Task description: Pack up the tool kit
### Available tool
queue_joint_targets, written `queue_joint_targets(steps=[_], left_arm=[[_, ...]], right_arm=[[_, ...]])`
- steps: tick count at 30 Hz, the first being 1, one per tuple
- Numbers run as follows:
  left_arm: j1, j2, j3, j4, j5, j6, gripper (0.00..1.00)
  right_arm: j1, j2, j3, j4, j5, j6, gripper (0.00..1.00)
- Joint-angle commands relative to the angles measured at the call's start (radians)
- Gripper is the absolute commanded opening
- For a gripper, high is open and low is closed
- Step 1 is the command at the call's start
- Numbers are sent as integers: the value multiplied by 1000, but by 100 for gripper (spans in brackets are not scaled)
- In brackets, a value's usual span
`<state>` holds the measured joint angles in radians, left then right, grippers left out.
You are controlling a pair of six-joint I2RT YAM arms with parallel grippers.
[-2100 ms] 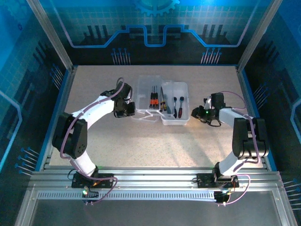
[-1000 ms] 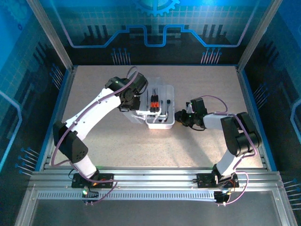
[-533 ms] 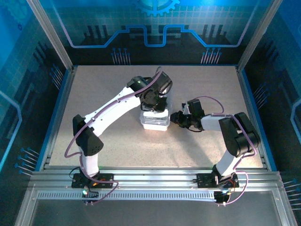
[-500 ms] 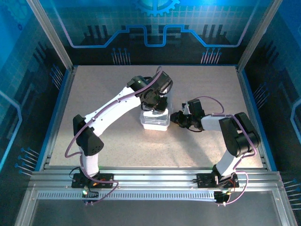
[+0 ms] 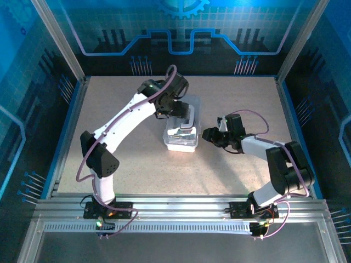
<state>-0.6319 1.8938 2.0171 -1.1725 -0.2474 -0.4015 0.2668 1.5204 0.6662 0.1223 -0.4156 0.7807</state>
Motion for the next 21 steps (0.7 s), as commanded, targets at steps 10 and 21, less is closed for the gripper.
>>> queue_joint_targets(steps=[10, 21], left_arm=[[62, 205, 78, -14, 120, 72, 99], [82, 280, 84, 17, 193, 73, 98]], right_arm=[[-51, -81, -6, -124, 28, -101, 57], [-61, -77, -24, -115, 26, -101, 59]])
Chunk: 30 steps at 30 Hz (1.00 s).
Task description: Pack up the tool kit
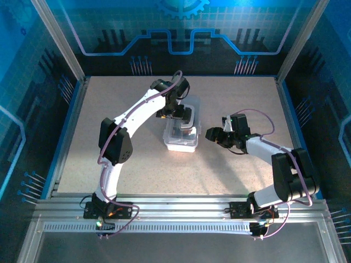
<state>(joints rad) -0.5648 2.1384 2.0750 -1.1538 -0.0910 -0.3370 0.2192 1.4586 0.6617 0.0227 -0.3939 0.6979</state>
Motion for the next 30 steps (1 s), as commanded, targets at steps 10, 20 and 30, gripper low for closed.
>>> queue_joint_targets(steps=[10, 20, 30], left_arm=[[70, -8, -153, 99, 96, -17, 79], [149, -122, -412, 223, 155, -23, 63], [211, -203, -590, 354, 242, -12, 59]], right_arm=[[-13, 6, -17, 15, -9, 0, 60], [-13, 61, 14, 97, -68, 59, 61], [-13, 172, 57, 315, -169, 157, 64]])
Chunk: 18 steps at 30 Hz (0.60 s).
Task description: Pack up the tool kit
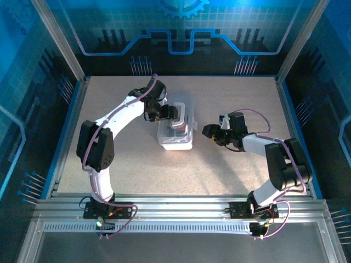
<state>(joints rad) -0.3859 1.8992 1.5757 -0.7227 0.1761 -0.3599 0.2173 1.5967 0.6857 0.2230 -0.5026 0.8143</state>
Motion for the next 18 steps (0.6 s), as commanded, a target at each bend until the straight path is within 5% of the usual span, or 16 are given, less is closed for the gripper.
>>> queue_joint_targets(steps=[1, 9, 18], left_arm=[[38, 29, -103, -69, -19, 11, 59], [56, 8, -134, -55, -7, 23, 58], [58, 0, -129, -63, -4, 30, 57]], right_arm=[[-11, 53, 39, 146, -74, 55, 65], [-12, 201, 58, 425, -152, 215, 76], [2, 264, 89, 483, -153, 274, 77]])
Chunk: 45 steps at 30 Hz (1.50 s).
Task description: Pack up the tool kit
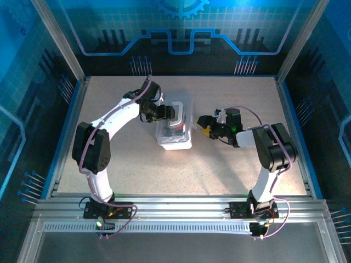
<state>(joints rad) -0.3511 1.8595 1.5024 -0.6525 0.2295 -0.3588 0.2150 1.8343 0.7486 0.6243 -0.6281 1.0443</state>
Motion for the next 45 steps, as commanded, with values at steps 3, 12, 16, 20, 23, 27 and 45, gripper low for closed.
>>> queue_joint_targets(steps=[3, 12, 16, 20, 23, 27, 45], left_arm=[[23, 37, -53, -133, -55, 28, 56], [23, 36, -42, -142, -49, 31, 56], [23, 40, -34, -148, -50, 29, 55], [23, 34, -35, -150, -52, 29, 55], [23, 31, -38, -148, -48, 27, 55], [23, 29, -40, -150, -51, 28, 55], [21, 24, -21, -174, -61, 24, 55]], right_arm=[[3, 67, 33, 159, -43, 103, 77], [19, 116, 67, 199, -51, 155, 78], [19, 123, 90, 155, -53, 144, 78], [17, 128, 101, 171, -80, 160, 78], [16, 106, 91, 189, -87, 174, 77], [11, 68, 74, 215, -99, 190, 77], [4, -50, 39, 236, -128, 212, 68]])
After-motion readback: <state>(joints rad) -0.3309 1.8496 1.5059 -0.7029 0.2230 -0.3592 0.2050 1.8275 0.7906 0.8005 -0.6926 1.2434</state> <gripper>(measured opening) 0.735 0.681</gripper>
